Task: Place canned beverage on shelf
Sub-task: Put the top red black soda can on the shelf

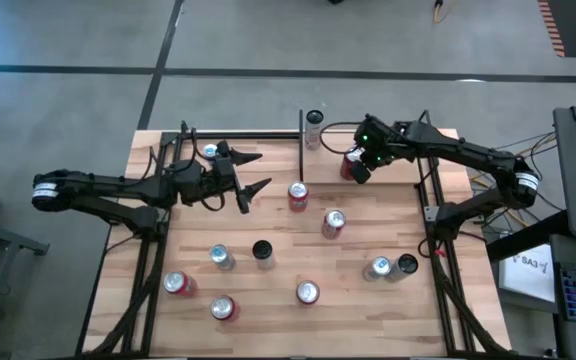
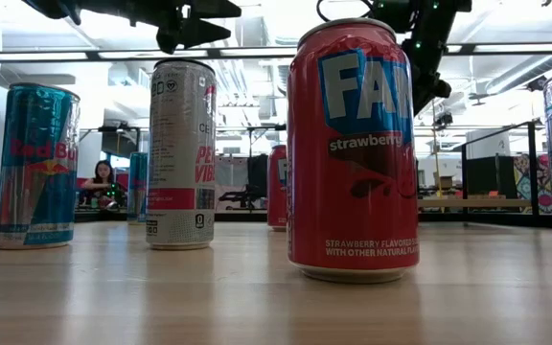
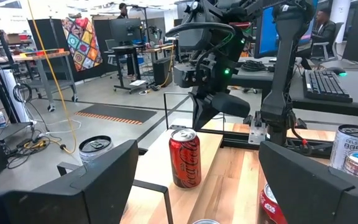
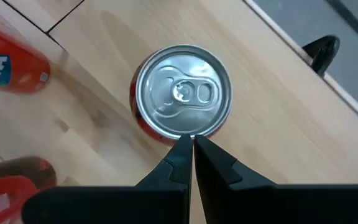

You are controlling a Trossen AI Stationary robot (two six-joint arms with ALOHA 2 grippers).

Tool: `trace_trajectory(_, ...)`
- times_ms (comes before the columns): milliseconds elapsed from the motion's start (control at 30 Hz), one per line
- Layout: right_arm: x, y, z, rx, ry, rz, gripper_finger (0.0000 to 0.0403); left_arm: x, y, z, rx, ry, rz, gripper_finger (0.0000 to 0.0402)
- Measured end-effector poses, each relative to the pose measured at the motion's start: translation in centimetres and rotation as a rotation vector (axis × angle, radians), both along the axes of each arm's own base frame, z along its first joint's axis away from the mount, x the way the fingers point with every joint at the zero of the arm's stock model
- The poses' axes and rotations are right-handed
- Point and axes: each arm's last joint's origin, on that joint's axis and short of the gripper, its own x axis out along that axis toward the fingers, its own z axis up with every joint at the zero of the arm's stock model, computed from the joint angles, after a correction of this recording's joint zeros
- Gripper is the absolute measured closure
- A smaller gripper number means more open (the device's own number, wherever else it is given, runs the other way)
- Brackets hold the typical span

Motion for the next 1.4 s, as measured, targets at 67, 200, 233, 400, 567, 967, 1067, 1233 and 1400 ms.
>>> trace_trajectory(67,0.0,-0.1,0.0,-0.036,0.018,-0.007,0.0394,0.0,0.0,0.0,0.000,0.000,0.000,0.0082)
trace_trajectory(200,-0.1,-0.2,0.1,-0.064,0.035,-0.007,0.0394,0.0,0.0,0.0,0.000,0.000,0.000,0.0082)
trace_trajectory(233,-0.2,-0.1,0.2,-0.063,0.035,-0.010,0.0394,0.0,0.0,0.0,0.000,0.001,0.000,0.0082)
trace_trajectory(400,-0.5,0.3,0.6,0.028,0.009,-0.012,0.0394,0.0,0.0,-0.1,-0.001,0.012,-0.001,0.0082)
trace_trajectory(567,-0.4,0.5,0.4,0.077,-0.011,0.007,0.0394,0.0,0.0,-0.1,-0.001,0.012,-0.001,0.0082)
trace_trajectory(967,1.3,-0.2,1.0,0.016,-0.150,0.031,0.0394,0.0,0.0,-0.1,0.000,0.015,-0.001,0.0082)
trace_trajectory(1067,1.7,-0.4,0.3,0.025,-0.124,0.030,0.0394,0.0,0.0,-0.1,0.001,0.015,0.000,0.0082)
trace_trajectory(1233,2.1,-0.8,-0.6,-0.010,-0.046,0.009,0.0394,0.0,0.0,-0.2,0.001,0.022,-0.001,0.0082)
trace_trajectory(1400,2.0,-0.9,-0.7,-0.019,-0.020,0.020,0.0394,0.0,0.0,-0.2,0.002,0.023,-0.001,0.0082)
